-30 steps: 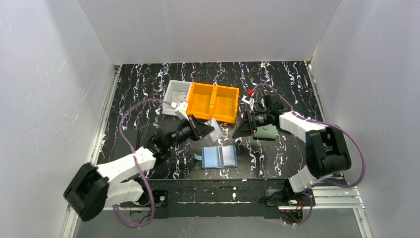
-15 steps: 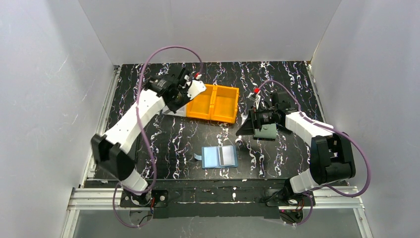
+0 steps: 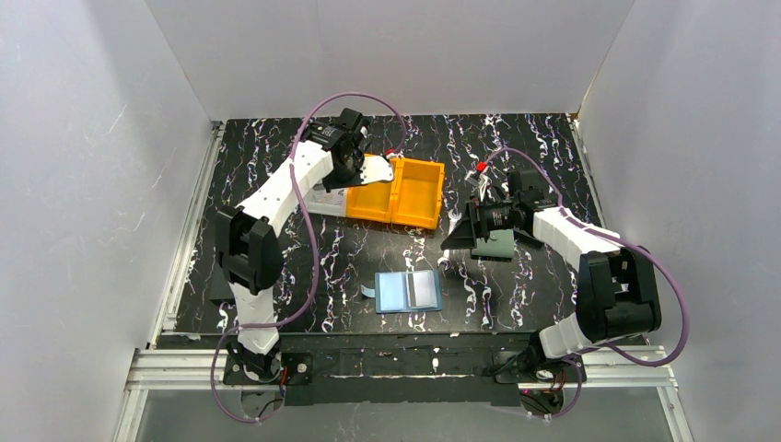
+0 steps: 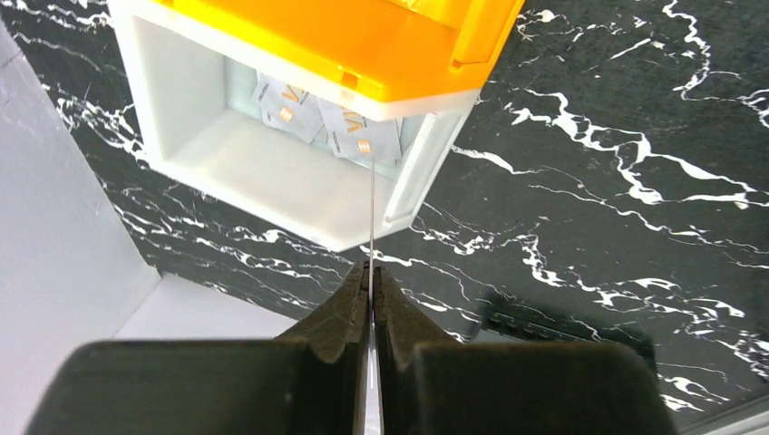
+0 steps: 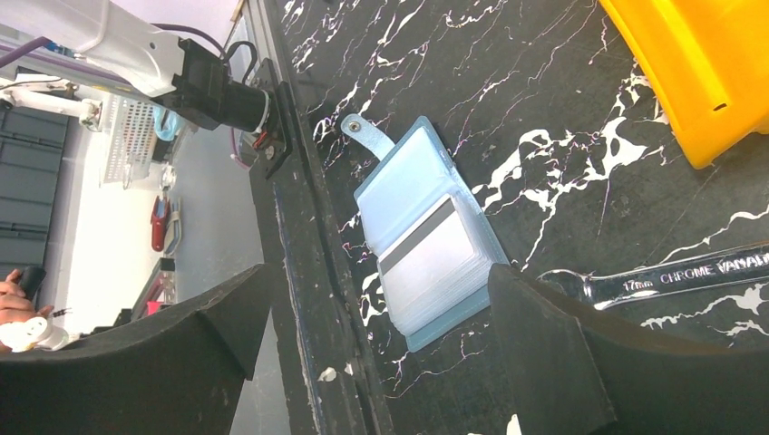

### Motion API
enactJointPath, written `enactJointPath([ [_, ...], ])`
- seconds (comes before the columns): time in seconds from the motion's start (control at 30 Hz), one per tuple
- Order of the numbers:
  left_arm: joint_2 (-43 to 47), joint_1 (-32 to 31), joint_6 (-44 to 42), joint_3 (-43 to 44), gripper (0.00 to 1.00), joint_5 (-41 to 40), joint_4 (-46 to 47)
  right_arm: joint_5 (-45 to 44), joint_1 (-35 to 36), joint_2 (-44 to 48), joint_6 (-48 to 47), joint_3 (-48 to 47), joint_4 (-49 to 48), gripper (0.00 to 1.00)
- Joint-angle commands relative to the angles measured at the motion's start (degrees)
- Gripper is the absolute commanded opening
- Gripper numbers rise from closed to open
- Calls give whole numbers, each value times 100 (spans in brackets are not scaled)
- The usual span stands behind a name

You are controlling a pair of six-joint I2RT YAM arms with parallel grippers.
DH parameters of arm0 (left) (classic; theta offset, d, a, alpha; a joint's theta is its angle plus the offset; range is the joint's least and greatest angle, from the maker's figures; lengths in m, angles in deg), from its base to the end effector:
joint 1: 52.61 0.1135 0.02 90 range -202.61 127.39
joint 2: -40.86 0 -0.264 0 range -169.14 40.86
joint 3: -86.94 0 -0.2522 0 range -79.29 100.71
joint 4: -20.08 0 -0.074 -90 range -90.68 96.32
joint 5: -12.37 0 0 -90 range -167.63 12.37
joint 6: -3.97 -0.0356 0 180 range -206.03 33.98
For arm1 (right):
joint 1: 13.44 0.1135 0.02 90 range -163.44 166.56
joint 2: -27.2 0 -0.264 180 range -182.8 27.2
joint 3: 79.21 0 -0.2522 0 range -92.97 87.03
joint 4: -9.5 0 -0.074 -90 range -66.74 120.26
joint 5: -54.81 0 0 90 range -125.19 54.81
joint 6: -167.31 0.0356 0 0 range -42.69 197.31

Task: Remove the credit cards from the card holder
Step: Place the credit card in the storage box.

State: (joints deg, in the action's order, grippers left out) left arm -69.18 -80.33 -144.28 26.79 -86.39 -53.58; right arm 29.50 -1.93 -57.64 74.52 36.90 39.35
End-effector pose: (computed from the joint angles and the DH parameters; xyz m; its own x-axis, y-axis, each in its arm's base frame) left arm 0.3629 -0.1846 0.3065 -0.0777 0.9902 -0.1157 0.8864 0.1218 0.4467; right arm 0.2760 0.0890 0.2171 -0.7271 -0.1693 -0.6654 -0.6814 0.2970 0.6690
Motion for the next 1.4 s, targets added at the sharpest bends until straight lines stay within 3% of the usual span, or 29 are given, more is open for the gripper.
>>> enactJointPath([
  [0.0, -117, 180, -587, 95, 0, 321, 195, 182, -59, 102, 50, -22, -177, 97],
  [1.0, -923, 575, -939, 6, 0, 556, 686, 351, -149, -34, 145, 12, -273, 98],
  [1.37, -1116, 602, -884, -18, 7, 663, 782, 391, -199, -4, 190, 35, -317, 98],
])
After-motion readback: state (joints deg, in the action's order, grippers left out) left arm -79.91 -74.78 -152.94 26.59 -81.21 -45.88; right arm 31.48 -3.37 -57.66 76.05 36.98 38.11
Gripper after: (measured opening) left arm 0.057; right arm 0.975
